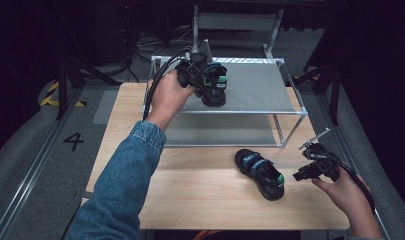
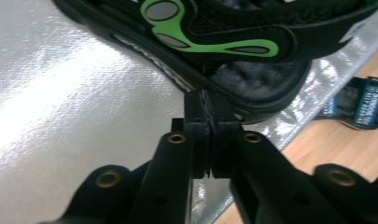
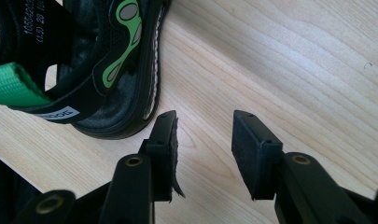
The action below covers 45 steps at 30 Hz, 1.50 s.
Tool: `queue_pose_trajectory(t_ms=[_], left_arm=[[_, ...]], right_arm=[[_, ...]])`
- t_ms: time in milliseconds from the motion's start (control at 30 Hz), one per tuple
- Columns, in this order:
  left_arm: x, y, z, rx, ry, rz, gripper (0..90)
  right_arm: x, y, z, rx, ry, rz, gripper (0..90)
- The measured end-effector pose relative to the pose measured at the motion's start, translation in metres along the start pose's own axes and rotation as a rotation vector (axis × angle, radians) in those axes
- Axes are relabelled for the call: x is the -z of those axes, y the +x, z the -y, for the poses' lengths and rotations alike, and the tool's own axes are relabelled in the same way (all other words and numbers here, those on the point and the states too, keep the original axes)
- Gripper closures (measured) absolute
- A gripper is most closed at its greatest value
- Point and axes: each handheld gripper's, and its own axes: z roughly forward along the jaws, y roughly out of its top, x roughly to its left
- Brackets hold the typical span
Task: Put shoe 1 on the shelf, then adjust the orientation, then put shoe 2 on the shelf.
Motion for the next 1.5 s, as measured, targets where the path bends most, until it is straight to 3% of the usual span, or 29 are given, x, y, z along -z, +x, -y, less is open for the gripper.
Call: queue_pose_trajectory(t_ms=[200, 333, 433, 600, 733, 900, 1033, 1067, 1133, 1200, 1333, 1500], left_arm=[[0.004, 0.0, 0.003, 0.008, -0.025, -0.009, 78.4], [0.01, -0.005, 0.007, -0.006, -0.027, -0.041, 72.3], [0.019, -0.009, 0.014, -0.02, -0.045, -0.07, 62.7], [0.035, -0.019, 0.029, -0.061, -0.039, -0.08, 61.0], [0.046, -0.027, 0.045, -0.081, -0.03, -0.063, 59.6], [0.053, -0.035, 0.072, -0.073, -0.011, -0.031, 51.3], [0.052, -0.037, 0.089, -0.074, 0.002, -0.031, 47.5], [0.05, -0.038, 0.103, -0.073, 0.007, -0.026, 46.2], [0.047, -0.038, 0.114, -0.071, 0.015, -0.019, 45.9], [0.044, -0.036, 0.124, -0.07, 0.021, -0.04, 45.7], [0.037, -0.033, 0.136, -0.058, 0.042, -0.07, 45.2], [0.024, -0.029, 0.155, -0.038, 0.053, -0.068, 45.5]], right_arm=[[0.001, 0.0, 0.001, 0.0, -0.003, 0.002, 60.8], [0.002, 0.0, 0.0, 0.001, -0.006, 0.005, 60.6], [0.004, -0.001, -0.001, 0.005, -0.008, 0.005, 60.0], [0.007, 0.001, -0.006, 0.012, -0.014, 0.004, 59.7], [0.011, 0.006, -0.013, 0.027, -0.018, 0.009, 59.1], [0.017, 0.015, -0.02, 0.056, -0.026, 0.016, 58.2], [0.018, 0.021, -0.027, 0.059, -0.025, 0.007, 57.5], [0.018, 0.022, -0.028, 0.066, -0.023, 0.009, 57.5], [0.017, 0.024, -0.032, 0.074, -0.021, 0.008, 57.5], [0.017, 0.027, -0.034, 0.074, -0.018, 0.005, 57.6], [0.016, 0.032, -0.04, 0.084, -0.013, 0.001, 57.5], [0.018, 0.042, -0.048, 0.115, -0.018, -0.008, 57.1]])
